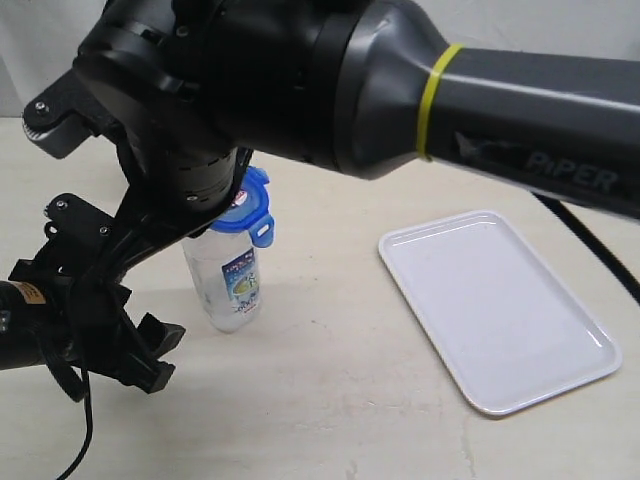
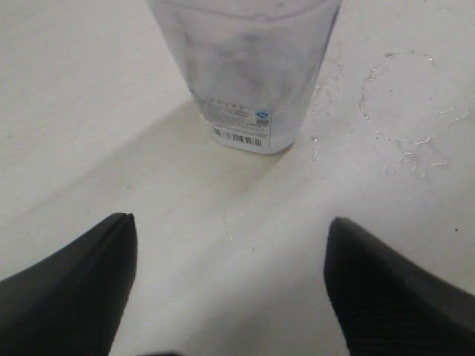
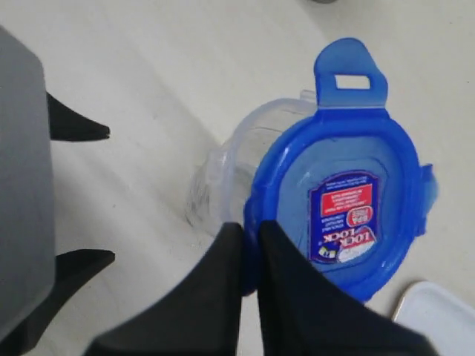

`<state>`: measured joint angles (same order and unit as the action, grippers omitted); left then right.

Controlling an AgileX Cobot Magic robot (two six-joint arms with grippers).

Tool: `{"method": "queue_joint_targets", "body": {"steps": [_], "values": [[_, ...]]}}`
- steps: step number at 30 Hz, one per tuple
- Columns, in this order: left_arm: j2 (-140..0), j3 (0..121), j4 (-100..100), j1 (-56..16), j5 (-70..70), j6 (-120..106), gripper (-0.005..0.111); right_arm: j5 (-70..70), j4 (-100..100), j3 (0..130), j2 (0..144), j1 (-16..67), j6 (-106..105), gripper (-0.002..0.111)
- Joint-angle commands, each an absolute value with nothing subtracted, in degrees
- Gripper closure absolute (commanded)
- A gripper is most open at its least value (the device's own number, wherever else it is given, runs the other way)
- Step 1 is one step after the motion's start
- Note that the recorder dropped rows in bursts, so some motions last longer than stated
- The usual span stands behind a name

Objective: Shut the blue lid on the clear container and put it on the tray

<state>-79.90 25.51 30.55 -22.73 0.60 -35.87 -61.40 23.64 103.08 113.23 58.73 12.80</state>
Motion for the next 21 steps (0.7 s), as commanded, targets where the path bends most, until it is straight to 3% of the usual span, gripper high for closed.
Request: {"method": "queue_joint_targets", "body": {"steps": [1, 21], "values": [[-79.5, 25.3, 30.9, -22.6, 0.0, -35.5, 0.04, -63.4, 23.4, 103.3, 115.1, 58.7, 10.0, 0.104], [-79.5, 25.3, 30.9, -22.6, 0.0, -35.5, 0.04, -61.0, 23.5, 103.3, 113.6, 58.7, 7.6, 0.104]]}}
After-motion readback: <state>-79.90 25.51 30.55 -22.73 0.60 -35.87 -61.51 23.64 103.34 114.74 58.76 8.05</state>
